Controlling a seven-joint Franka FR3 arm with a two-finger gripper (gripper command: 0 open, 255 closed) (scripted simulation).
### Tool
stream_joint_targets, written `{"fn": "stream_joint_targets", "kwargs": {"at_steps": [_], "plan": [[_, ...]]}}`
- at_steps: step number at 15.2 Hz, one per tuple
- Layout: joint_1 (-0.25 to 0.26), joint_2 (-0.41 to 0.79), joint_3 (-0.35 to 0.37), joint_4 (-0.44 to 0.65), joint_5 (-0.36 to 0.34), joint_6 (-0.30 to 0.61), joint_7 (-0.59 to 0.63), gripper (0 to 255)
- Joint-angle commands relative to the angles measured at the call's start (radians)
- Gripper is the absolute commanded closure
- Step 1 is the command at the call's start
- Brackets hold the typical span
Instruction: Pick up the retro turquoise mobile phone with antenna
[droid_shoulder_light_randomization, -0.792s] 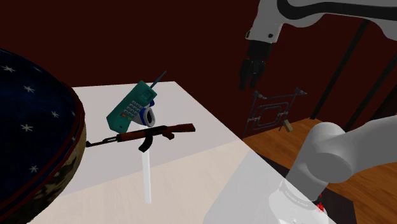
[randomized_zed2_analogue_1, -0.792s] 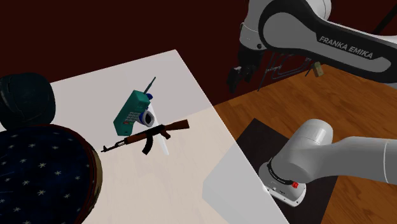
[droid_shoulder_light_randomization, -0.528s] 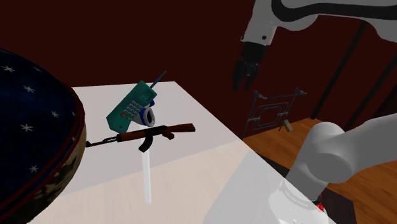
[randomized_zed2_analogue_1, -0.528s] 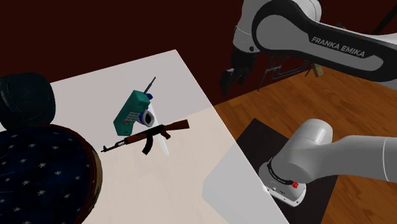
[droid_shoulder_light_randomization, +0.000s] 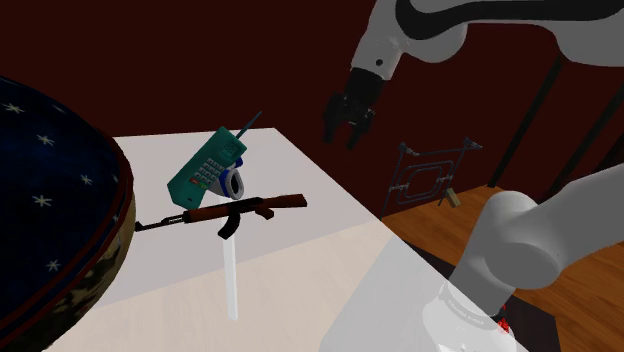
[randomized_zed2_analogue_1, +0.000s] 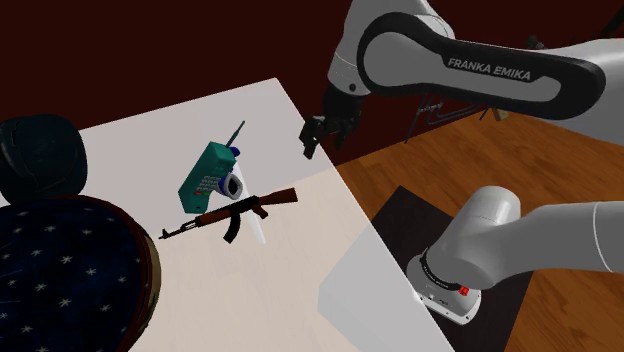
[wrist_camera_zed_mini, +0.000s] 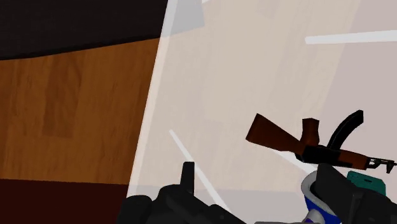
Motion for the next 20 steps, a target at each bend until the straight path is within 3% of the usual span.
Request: {"fn": "stream_joint_targets", "kwargs": {"at_steps": [1,8,16,20], "plan": [[0.016,0.047,0.013,0.008,0.055,0.068,0.018,0],[0.074,0.204,0.053,0.084,0.228,0.254,0.064,0],[0.133,0.403,0.085,0.244,0.413,0.430,0.084,0],[0.140,0.420,0.088,0.224,0.441,0.468,0.057,0]]}}
